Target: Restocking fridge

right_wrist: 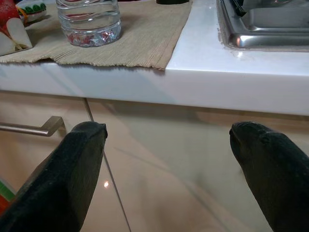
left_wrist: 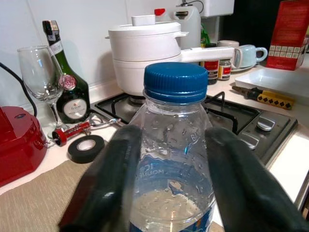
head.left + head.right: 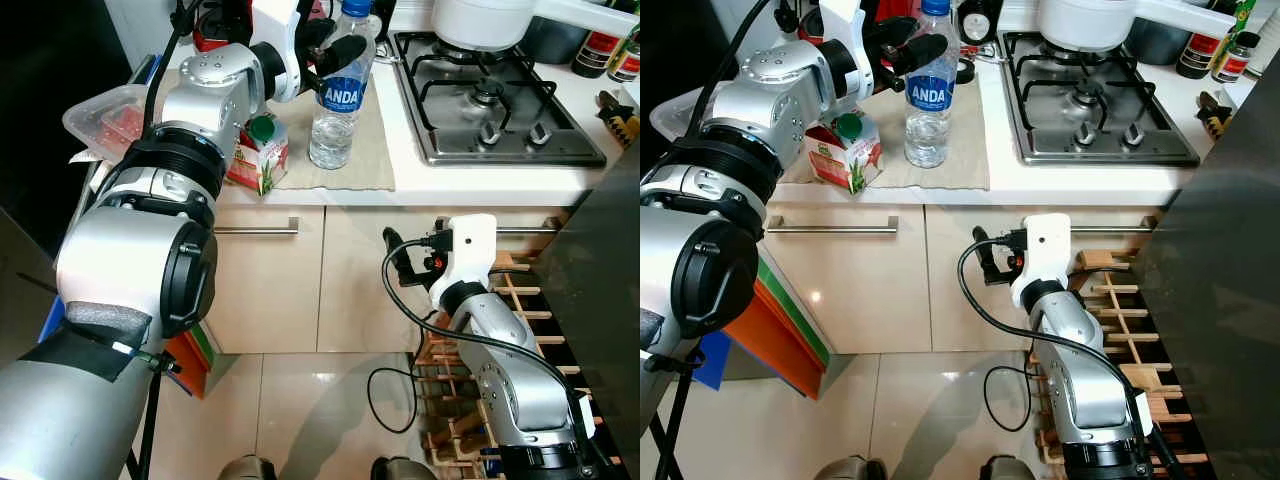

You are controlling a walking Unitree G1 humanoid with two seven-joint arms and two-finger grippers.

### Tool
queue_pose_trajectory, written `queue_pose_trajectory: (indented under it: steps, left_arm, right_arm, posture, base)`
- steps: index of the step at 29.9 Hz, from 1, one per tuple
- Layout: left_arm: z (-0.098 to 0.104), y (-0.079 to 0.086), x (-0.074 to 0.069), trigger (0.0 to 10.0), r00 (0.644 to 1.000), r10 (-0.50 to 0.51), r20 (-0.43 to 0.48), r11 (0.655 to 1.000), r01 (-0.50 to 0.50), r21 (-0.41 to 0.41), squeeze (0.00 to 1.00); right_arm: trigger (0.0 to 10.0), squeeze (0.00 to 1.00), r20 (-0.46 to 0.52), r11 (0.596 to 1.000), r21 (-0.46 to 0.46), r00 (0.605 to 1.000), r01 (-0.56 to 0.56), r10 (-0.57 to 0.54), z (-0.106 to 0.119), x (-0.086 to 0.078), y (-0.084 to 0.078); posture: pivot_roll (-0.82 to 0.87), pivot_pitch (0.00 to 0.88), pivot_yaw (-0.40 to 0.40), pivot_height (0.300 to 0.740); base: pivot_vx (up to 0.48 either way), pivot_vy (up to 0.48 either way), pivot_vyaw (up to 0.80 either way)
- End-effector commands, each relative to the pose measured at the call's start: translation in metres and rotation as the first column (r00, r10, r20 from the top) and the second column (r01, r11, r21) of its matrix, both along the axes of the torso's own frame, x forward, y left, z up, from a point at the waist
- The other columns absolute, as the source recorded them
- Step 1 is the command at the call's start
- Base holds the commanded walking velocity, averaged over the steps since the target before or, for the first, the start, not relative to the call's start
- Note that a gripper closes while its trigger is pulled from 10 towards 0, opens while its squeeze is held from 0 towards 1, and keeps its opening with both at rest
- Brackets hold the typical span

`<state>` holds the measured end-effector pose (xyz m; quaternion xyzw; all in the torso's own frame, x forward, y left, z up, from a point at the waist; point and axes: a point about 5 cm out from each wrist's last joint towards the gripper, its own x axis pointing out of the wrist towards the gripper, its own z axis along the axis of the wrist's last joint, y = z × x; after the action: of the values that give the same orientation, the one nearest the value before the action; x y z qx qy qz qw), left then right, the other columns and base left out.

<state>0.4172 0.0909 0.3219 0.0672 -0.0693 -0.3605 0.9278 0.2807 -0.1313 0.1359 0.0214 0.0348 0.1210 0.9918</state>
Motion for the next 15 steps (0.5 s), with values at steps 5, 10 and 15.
queue_pose_trajectory:
  steps: [5,10,15]
  left_arm:
    - [-0.004,0.007,0.001,0.0,0.999,0.046,0.028,0.999,-0.045,-0.021,0.0]
    - [0.003,0.014,0.0,0.0,0.994,0.069,0.08,0.995,-0.063,-0.078,0.0]
    - [0.005,0.016,-0.001,0.0,0.991,0.085,0.102,0.987,-0.07,-0.143,0.0]
  right_arm:
    - [10.0,0.07,0.004,1.0,-0.003,1.0,-0.001,0.001,0.0,-0.001,0.0]
    - [10.0,0.07,0.003,1.0,-0.004,1.0,-0.001,0.001,-0.001,0.0,0.001]
    - [10.0,0.07,0.002,1.0,-0.007,1.0,-0.003,0.003,-0.001,0.002,0.0]
  posture:
    - [-0.13,0.088,0.032,0.73]
    - [-0.13,0.078,0.029,0.73]
    - [-0.12,0.068,0.027,0.73]
  base:
    - [0.0,0.0,0.0]
    - [0.0,0.0,0.0]
    - [0.0,0.0,0.0]
